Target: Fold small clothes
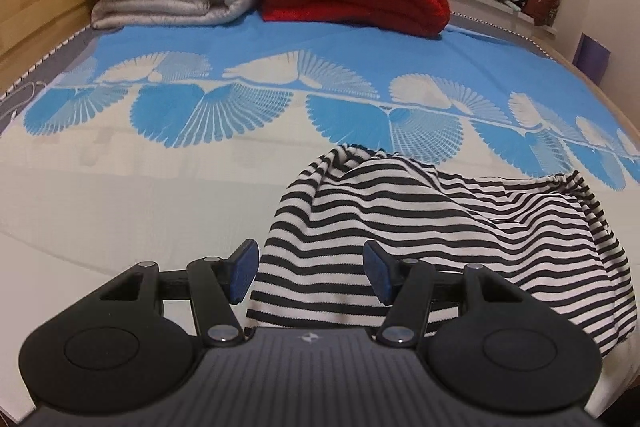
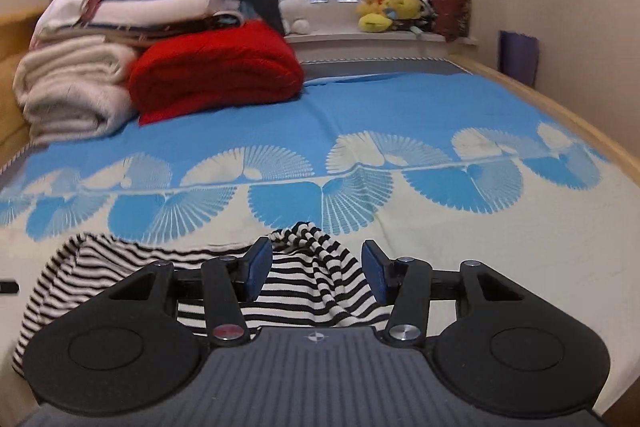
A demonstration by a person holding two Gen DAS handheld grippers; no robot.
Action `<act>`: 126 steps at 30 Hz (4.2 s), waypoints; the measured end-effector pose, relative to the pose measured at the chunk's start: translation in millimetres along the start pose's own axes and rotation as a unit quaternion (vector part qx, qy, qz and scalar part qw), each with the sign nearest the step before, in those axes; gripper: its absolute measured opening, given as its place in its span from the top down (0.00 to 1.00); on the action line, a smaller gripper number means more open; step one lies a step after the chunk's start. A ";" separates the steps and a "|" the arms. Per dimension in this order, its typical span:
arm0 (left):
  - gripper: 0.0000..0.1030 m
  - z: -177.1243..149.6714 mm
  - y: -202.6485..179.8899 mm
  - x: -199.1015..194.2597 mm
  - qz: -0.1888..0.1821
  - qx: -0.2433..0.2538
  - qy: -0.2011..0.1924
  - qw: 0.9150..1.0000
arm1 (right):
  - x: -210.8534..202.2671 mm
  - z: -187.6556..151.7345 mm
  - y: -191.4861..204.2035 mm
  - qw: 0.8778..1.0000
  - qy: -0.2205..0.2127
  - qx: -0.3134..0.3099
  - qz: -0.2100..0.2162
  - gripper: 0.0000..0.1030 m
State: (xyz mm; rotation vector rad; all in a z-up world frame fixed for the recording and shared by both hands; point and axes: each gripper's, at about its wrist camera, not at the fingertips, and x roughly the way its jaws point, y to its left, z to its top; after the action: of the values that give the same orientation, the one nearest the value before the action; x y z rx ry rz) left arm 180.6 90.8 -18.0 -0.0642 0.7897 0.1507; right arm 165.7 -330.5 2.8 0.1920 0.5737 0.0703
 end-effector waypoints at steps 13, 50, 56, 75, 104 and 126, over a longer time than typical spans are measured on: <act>0.36 -12.1 -45.9 -37.6 -0.026 0.062 -0.041 0.997 | 4.2 -5.0 -13.8 0.999 0.001 0.021 -0.031 0.50; 0.60 -124.7 79.5 21.8 -0.125 -0.383 0.131 0.906 | -21.2 -12.0 -54.3 0.999 -0.004 0.029 -0.031 0.50; 0.60 -121.0 90.8 33.4 -0.113 -0.423 0.102 0.893 | -19.2 -11.3 -62.9 0.999 0.001 0.042 -0.031 0.50; 0.85 -100.3 80.1 51.8 -0.097 -0.381 0.084 0.916 | -7.0 -7.4 -53.6 0.999 0.027 -0.002 -0.040 0.50; 0.72 -115.7 113.2 28.2 -0.080 -0.399 0.106 0.907 | -13.9 -0.8 -48.6 0.998 -0.004 -0.028 -0.057 0.50; 0.88 -104.4 102.8 10.8 -0.032 -0.344 0.082 0.935 | -13.5 -2.4 -55.4 0.998 0.001 -0.020 -0.059 0.50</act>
State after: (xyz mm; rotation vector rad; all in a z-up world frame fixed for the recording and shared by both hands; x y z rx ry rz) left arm 98.4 181.6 -99.2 -0.7744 0.8700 0.3592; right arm 153.8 -386.0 -3.1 0.1197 0.5845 -0.0326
